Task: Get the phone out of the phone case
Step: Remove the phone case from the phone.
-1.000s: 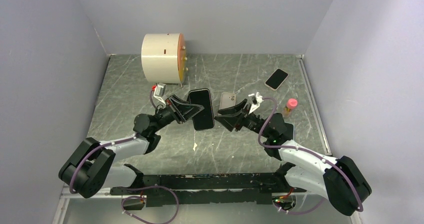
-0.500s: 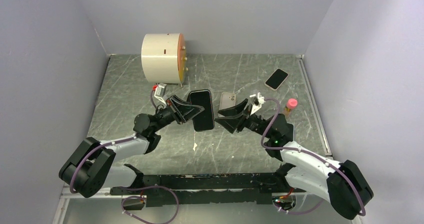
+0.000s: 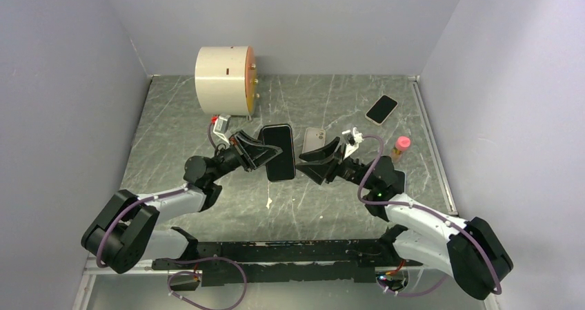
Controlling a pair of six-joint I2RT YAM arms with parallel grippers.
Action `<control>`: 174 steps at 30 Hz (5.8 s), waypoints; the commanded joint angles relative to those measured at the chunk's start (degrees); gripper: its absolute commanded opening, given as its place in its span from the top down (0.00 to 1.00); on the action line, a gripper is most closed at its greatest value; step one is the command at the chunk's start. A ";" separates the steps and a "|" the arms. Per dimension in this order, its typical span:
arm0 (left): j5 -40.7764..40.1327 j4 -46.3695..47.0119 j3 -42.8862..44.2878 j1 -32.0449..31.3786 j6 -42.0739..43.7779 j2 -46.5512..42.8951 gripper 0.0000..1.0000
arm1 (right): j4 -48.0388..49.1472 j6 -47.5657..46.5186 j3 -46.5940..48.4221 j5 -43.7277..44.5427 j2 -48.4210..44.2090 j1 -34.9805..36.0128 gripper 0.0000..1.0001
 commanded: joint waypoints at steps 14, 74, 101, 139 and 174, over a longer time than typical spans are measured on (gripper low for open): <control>6.54 6.49 6.40 -2.77 1.53 2.18 0.98 | -0.53 -1.28 5.44 -3.72 4.90 -0.02 0.53; 5.32 2.45 1.37 -1.46 9.35 4.69 0.98 | 1.65 -3.84 11.47 -1.64 4.93 -0.68 0.48; -18.05 -7.60 4.10 2.65 2.42 -6.37 0.97 | 4.92 -0.59 1.27 13.07 4.71 5.97 0.46; -30.47 4.00 -0.12 -4.91 -0.33 -2.67 0.97 | 31.72 10.83 9.71 8.94 22.65 8.90 0.58; 4.99 -17.16 4.59 11.12 4.07 -13.90 0.97 | 31.08 18.02 11.77 -10.85 21.26 2.09 0.71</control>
